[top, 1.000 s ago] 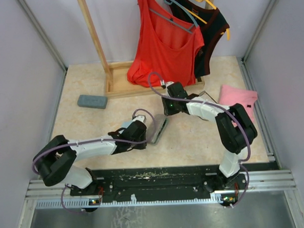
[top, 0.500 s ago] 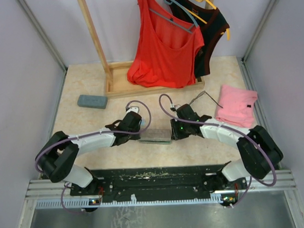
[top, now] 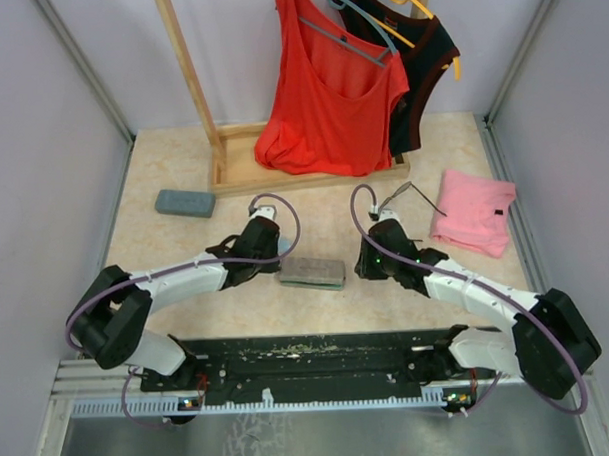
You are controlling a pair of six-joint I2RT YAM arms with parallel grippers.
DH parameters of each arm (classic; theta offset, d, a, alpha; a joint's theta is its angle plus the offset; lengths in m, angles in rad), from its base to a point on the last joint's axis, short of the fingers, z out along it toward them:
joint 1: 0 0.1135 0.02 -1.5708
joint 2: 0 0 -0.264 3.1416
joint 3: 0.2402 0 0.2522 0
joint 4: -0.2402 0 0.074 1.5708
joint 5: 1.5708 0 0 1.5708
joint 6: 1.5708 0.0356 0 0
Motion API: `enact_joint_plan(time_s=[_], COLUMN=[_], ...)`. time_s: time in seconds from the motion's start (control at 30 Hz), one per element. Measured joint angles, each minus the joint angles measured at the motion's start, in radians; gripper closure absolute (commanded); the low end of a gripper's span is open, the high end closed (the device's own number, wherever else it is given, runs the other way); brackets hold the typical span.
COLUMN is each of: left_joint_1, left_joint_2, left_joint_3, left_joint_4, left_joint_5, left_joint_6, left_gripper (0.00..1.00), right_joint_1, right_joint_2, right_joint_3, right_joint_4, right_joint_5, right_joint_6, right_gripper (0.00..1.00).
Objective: Organize the sunglasses
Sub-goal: Adjust the sunglasses case at the center of the board.
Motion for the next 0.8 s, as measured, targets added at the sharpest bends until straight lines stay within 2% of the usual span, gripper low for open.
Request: enact_joint_plan(time_s=[0.2,0.43,0.8], left_joint_1=[0.000,0.000,0.000], left_joint_2=[0.000,0.007,0.015], left_joint_3=[-0.019,-0.032,-0.043], left_joint_4=[0.010,0.022,0.037], left_joint_5=[0.018,0.042,0.056], left_joint_6=[0.000,0.000,0.003], left_gripper=[0.75,0.75,0.75], right_joint_1=[0.000,0.000,0.000], right_joint_2=[0.068,0.149,0.172], right_joint_3=[-0.072,-0.079,-0.079], right_joint_4=[0.079,0.186,0.217], right_joint_5=[-0.022,-0.086,-0.112], right_joint_6=[0.056,0.086,0.089], right_gripper=[0.77,0.77,0.77])
